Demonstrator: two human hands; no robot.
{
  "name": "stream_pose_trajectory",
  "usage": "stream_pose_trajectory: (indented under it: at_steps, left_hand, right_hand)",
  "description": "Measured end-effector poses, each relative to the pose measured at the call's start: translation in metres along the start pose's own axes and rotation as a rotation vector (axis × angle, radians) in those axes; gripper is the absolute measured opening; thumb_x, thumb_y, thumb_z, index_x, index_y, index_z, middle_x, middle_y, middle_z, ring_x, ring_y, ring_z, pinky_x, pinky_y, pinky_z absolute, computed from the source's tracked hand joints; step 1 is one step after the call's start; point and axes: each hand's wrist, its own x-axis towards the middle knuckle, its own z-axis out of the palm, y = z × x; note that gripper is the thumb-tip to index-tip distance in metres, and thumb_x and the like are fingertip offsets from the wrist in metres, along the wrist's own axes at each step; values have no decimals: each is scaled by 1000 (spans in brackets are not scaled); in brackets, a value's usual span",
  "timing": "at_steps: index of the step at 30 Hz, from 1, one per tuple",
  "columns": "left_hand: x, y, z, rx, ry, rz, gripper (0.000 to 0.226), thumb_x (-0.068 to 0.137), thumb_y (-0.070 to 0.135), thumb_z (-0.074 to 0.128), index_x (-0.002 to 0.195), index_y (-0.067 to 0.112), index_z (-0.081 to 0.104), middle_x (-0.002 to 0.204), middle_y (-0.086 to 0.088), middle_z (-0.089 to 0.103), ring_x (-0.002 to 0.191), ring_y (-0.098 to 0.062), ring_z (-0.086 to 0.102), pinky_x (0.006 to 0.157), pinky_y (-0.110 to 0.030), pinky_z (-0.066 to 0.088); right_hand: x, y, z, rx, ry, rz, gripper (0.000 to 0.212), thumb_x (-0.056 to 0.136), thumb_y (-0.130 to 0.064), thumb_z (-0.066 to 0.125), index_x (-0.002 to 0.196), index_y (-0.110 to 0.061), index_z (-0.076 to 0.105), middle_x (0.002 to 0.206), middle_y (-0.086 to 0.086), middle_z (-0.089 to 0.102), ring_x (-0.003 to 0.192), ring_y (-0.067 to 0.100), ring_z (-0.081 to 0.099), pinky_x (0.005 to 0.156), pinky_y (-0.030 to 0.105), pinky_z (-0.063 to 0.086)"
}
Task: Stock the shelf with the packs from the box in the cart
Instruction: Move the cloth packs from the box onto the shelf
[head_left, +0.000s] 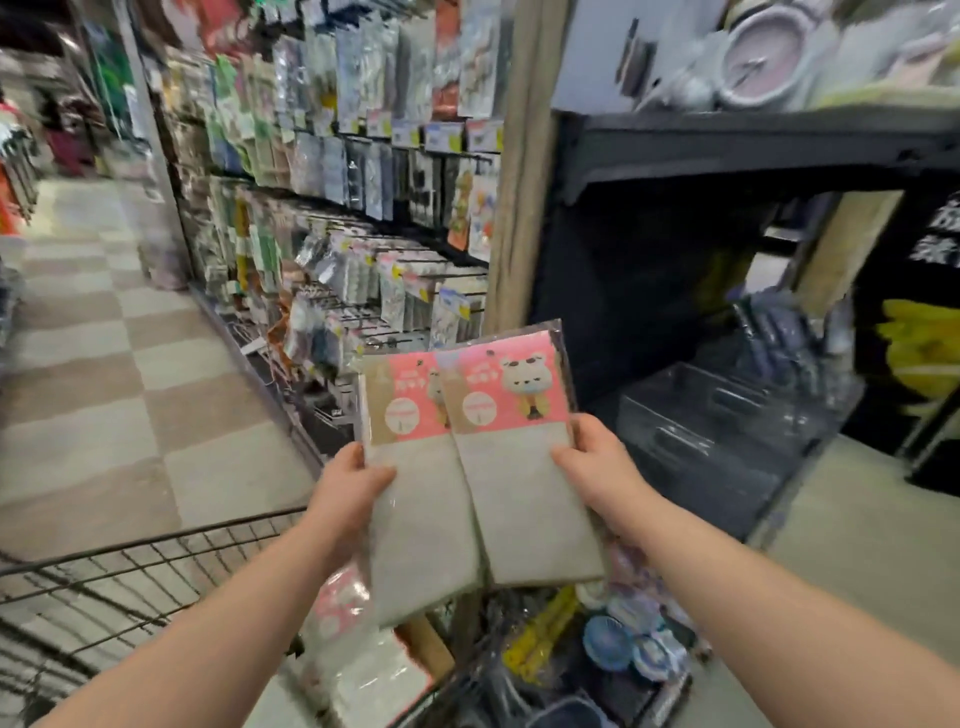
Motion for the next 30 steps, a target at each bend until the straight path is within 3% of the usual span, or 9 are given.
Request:
stream_pose_trajectory:
  at_steps: [3,6,8,10,14,16,20,26,30]
  left_hand:
    - [-12,9,42,6,-55,42,29,85,-10,50,106,7,60,103,-17,69,84,-30,66,77,-43,55]
    - [-28,18,92,2,-130,96,31,82,-9,54,109,4,59,104,-20,69,87,-34,68,83,-51,55]
    - [-40,21,130,-9,-151,120,34,79,-6,57,112,2,56,103,-21,69,85,-34,68,80,-50,56]
    - [-57,23,169,-11,-160,139,30,83,-10,53,110,3,56,95,-18,68,77,-30,66,72,-42,57]
    - [-92,23,249,1,-192,149,29,84,-10,51,106,5,61,91,-11,71,70,-21,67,53,-25,54]
    - [-108,22,287,-33,-219,130,29,84,-9,51,106,7,61,93,-11,71,72,-22,68,57,-26,54]
    - [-134,17,351,-98,-241,111,29,85,-9,51,109,5,58,100,-16,70,81,-29,68,69,-35,54]
    - [-152,20,402,-154,-193,93,23,90,-5,47,108,10,52,96,-10,67,75,-21,65,58,-31,50]
    - [-136,29,416,-131,-130,96,26,90,-2,41,109,8,54,96,-10,66,73,-21,63,57,-30,49]
  right_hand:
    - [-15,10,-47,9,43,4,23,86,-10,50,92,-31,53,107,-3,65,100,19,63,91,44,52]
    - [-29,24,-97,25,90,1,23,86,-7,50,92,-29,53,106,-2,66,100,19,64,92,45,52]
    - [-40,35,-134,30,134,3,23,87,-6,51,99,-25,53,105,-1,66,98,19,63,88,39,53]
    - [-52,50,-172,25,163,12,23,86,-3,51,103,-19,54,103,1,66,96,19,63,81,33,53]
    - [-73,85,-246,35,216,33,17,77,-11,56,87,-25,55,107,5,68,102,25,64,93,47,51]
    - [-82,99,-281,53,230,36,19,68,-20,55,86,-25,56,105,4,68,100,26,65,92,49,51]
    - [-96,124,-339,98,247,41,21,82,2,53,95,-14,59,104,15,69,100,34,65,91,52,51]
    - [-88,146,-389,153,236,54,24,87,8,48,105,-6,57,104,16,67,95,34,65,88,47,51]
    - [-69,158,-397,187,229,50,24,86,7,49,90,-16,56,103,17,67,91,32,65,87,48,51]
